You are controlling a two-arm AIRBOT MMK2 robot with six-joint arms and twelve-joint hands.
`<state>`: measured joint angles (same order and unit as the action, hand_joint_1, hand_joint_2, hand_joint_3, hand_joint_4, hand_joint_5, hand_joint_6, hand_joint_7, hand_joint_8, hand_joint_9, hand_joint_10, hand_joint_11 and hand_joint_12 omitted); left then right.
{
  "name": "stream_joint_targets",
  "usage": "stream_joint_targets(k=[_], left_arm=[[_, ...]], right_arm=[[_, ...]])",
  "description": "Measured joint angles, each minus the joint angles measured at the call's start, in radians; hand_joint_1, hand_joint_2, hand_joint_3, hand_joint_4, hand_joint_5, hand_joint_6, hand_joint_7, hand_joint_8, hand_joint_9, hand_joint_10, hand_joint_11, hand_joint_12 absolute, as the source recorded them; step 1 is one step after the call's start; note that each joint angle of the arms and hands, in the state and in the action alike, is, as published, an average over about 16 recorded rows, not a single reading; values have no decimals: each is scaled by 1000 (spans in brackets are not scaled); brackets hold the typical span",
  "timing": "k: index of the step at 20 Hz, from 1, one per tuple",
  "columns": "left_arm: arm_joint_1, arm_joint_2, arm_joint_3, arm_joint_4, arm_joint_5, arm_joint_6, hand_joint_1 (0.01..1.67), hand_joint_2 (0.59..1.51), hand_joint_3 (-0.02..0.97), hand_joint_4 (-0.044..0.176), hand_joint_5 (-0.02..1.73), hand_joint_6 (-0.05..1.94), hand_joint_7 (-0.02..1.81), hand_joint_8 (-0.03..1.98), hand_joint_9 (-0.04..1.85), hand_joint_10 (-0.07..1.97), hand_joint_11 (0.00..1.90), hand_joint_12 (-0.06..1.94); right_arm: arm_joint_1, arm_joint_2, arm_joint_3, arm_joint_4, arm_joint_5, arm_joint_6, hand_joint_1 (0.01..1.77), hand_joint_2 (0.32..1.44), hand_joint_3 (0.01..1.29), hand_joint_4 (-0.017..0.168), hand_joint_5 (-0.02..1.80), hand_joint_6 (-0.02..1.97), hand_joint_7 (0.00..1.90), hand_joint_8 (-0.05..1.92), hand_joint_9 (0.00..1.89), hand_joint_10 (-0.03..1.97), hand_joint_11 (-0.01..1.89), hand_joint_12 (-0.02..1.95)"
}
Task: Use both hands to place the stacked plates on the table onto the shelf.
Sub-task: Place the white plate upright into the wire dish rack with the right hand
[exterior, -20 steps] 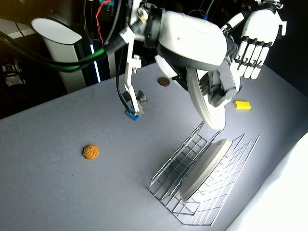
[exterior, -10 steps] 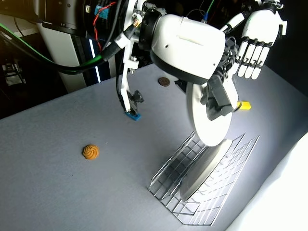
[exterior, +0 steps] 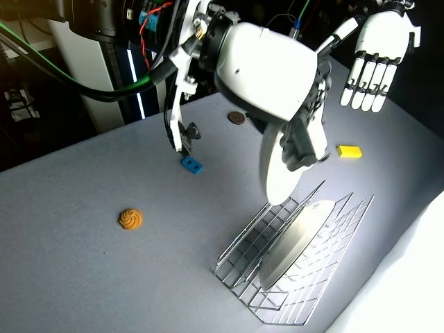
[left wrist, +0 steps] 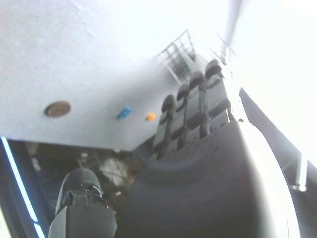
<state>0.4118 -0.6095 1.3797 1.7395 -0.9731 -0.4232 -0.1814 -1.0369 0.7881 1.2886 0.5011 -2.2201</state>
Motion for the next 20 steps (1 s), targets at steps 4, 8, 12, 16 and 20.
stream_joint_targets(k=[4, 8, 12, 16, 20], left_arm=[[-29, 0, 6, 27, -12, -8, 20, 1010, 9, 7, 22, 20, 12, -11, 17, 14, 15, -10], [-53, 0, 8, 46, -23, -15, 20, 1008, 9, 7, 22, 20, 13, -11, 17, 14, 14, -11], [-67, 0, 8, 58, -30, -16, 20, 1005, 9, 7, 22, 20, 15, -11, 17, 15, 14, -11], [-79, 0, 8, 71, -34, -16, 21, 1005, 9, 7, 22, 21, 17, -12, 17, 15, 13, -11], [-90, 0, 8, 81, -37, -16, 21, 1006, 9, 7, 22, 20, 20, -12, 17, 15, 13, -12]], right_arm=[[10, -3, 25, 88, -10, -20, 1225, 983, 14, 3, 1032, 943, 1089, 749, 1199, 49, 756, 1008], [15, -10, 57, 135, -23, -25, 1225, 984, 14, 2, 1026, 956, 1083, 763, 1195, 36, 754, 1023], [12, -26, 96, 163, -43, -25, 1226, 984, 14, 2, 1024, 957, 1079, 766, 1194, 32, 755, 1026], [4, -51, 139, 177, -63, -25, 1226, 984, 14, 2, 1024, 955, 1076, 773, 1199, 29, 752, 1040], [-5, -82, 176, 179, -80, -24, 1226, 984, 14, 2, 1017, 971, 1063, 798, 1201, 27, 741, 1051]])
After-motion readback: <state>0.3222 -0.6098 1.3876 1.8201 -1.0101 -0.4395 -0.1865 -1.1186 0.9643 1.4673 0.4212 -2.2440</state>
